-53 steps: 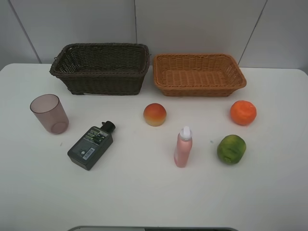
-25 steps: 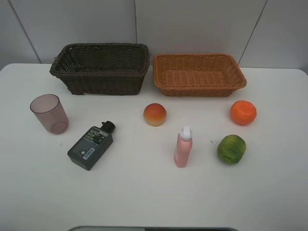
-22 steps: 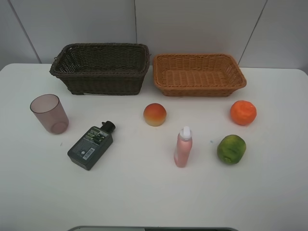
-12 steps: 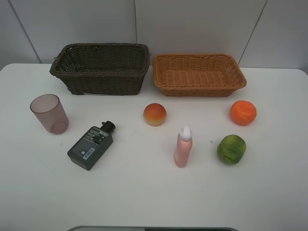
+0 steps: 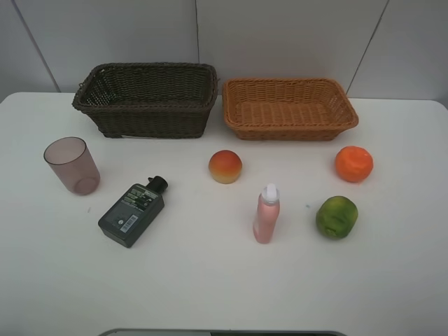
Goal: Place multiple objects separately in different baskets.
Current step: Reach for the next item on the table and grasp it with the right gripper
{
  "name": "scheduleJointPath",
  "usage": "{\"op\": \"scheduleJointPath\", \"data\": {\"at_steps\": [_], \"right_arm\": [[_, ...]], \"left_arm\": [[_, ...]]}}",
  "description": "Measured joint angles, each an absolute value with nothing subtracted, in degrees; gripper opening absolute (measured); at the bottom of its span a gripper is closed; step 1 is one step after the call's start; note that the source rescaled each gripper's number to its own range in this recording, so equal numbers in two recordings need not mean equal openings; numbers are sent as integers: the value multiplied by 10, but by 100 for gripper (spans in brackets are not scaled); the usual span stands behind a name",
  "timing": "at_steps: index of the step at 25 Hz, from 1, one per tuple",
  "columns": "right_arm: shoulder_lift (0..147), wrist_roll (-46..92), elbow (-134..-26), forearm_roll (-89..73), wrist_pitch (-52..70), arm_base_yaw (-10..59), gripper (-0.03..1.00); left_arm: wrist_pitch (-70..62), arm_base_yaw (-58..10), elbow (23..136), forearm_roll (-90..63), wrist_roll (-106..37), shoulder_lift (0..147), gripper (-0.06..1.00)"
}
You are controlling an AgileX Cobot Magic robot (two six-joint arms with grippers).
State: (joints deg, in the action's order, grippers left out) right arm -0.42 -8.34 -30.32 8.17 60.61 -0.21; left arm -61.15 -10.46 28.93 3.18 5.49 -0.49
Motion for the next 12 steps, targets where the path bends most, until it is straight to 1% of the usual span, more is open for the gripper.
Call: {"op": "scheduleJointPath", "data": {"at_steps": [12], "right_arm": [[-4,-83,-303,82,606,-2,83]], "left_arm": [[-611,-105,289,32,55,-5,96]]}}
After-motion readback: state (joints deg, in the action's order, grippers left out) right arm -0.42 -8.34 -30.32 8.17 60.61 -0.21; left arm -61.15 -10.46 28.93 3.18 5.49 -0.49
